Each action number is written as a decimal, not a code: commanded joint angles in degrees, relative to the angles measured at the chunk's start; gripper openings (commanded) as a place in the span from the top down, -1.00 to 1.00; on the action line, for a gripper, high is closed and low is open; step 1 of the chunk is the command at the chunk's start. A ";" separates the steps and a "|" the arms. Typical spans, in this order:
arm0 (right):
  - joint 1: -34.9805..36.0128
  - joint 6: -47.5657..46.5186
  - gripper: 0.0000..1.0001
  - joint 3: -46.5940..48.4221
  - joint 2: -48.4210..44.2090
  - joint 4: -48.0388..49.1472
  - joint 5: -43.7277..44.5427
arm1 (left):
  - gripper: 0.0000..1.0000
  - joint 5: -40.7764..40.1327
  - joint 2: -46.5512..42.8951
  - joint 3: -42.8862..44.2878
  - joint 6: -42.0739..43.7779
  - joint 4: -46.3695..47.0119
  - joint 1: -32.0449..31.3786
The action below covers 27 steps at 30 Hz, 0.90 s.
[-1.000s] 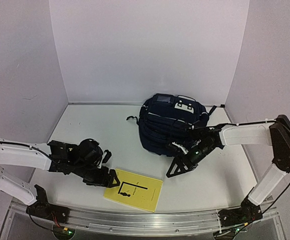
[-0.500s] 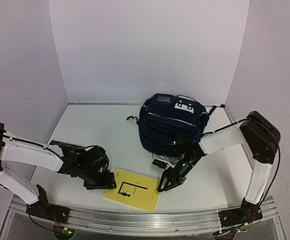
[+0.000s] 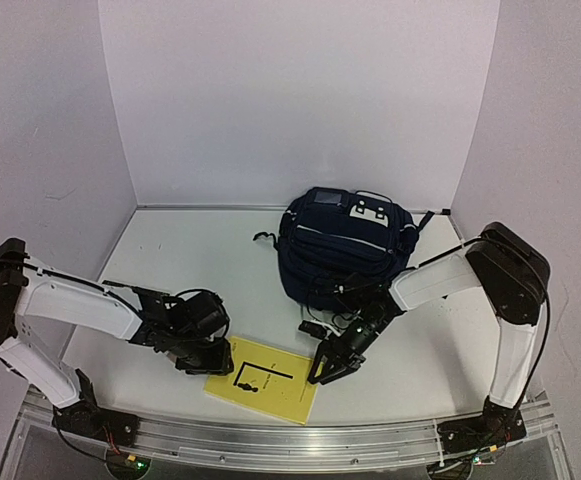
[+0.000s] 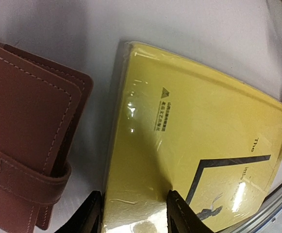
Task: Pack the student bag
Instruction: Pick up the book from the center of the board.
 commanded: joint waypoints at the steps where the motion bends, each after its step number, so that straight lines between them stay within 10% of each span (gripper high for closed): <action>1: 1.57 3.06 -0.31 2.91 4.16 10.17 9.20 | 0.12 -0.25 -7.64 5.70 1.40 1.99 -1.59; 13: 5.77 9.33 -0.30 14.75 10.89 14.18 13.64 | 0.06 -10.39 -20.36 3.18 -3.36 -12.27 2.69; 27: 6.43 13.43 -0.30 17.57 17.26 16.55 19.74 | -0.46 -6.27 -26.64 -2.38 -0.59 -12.34 15.81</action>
